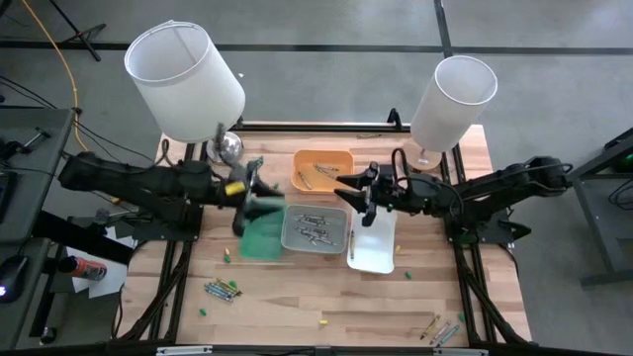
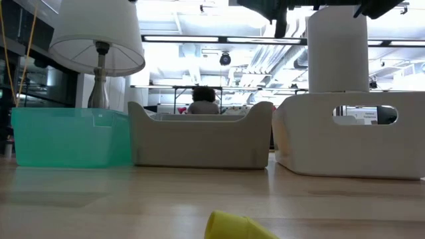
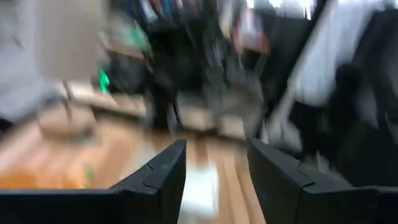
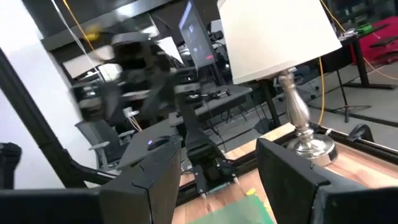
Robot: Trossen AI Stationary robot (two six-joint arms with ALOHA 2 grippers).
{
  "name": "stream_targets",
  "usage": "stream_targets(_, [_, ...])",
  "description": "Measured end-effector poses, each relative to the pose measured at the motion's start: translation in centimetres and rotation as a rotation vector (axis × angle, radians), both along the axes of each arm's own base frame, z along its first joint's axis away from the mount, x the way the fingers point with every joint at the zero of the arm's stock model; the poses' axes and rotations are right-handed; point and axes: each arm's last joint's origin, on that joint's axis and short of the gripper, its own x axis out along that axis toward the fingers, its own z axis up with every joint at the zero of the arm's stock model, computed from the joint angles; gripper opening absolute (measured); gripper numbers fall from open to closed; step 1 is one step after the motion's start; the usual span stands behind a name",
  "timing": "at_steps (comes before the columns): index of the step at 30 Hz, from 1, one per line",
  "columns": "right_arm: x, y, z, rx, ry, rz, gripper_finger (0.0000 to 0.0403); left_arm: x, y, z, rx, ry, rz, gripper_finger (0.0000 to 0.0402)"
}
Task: Sort crayons
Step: Put the gray crayon into the yellow bin
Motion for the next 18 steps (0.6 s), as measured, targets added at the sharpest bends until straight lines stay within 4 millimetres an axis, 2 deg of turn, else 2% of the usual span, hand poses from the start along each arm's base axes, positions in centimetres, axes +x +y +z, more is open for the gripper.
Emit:
stream_targets(5, [0.1,-0.5,-0.3,-0.002,0.036,-0.018,0.0199,-1.4,-4.1,0.4,0.065,0.495,-0.168,0.0142])
stream_targets(9, [0.1,-0.9,-0.6,-0.003,0.059,-0.034,0.0199,-3.4,-8.7,-2.4,0.071,0.82,-0.297,0.013])
stream_targets(13, [0.1,-1.2,-0.7,-0.004,0.073,-0.046,0.0199,-5.5,-13.8,-6.2,0.081,0.971,-0.389,0.0123])
stream_targets(18, [0.2,-1.3,-0.8,-0.005,0.088,-0.049,0.0199,-7.4,-19.0,-11.5,0.139,0.965,-0.456,0.0122])
